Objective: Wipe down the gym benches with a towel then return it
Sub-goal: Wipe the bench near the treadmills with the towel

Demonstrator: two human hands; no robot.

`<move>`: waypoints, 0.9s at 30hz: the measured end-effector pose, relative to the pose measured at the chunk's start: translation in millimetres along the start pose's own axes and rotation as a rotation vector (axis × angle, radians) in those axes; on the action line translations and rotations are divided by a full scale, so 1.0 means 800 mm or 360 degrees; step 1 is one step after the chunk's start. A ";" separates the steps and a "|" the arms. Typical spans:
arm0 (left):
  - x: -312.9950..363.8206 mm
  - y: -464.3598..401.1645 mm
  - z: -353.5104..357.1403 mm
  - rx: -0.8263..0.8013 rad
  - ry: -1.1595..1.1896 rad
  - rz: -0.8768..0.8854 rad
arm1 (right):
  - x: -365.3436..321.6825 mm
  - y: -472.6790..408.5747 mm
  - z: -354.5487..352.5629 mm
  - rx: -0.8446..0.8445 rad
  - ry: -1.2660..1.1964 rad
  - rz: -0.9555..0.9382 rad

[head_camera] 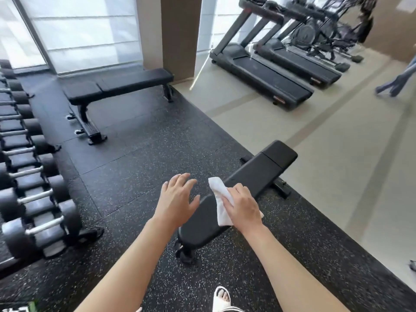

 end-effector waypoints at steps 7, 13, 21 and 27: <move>0.020 -0.033 0.008 0.0052 -0.0014 -0.0055 | 0.032 -0.030 0.001 -0.0052 -0.0048 -0.0034; 0.047 -0.064 0.044 0.0080 -0.0028 -0.0254 | 0.093 -0.073 0.011 -0.0158 -0.0293 -0.0098; 0.108 -0.101 0.089 0.0105 -0.0133 -0.0481 | 0.174 -0.123 0.027 -0.0286 -0.0576 -0.0289; 0.130 -0.085 0.109 0.0078 -0.0177 -0.0602 | 0.186 -0.135 0.028 -0.0308 -0.0672 -0.0452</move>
Point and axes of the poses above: each hand's wrist, its own y-axis away from the middle knuckle, its own z-axis out of the palm, x = y × z, the point moved 9 cm from there along -y, towards the middle knuckle
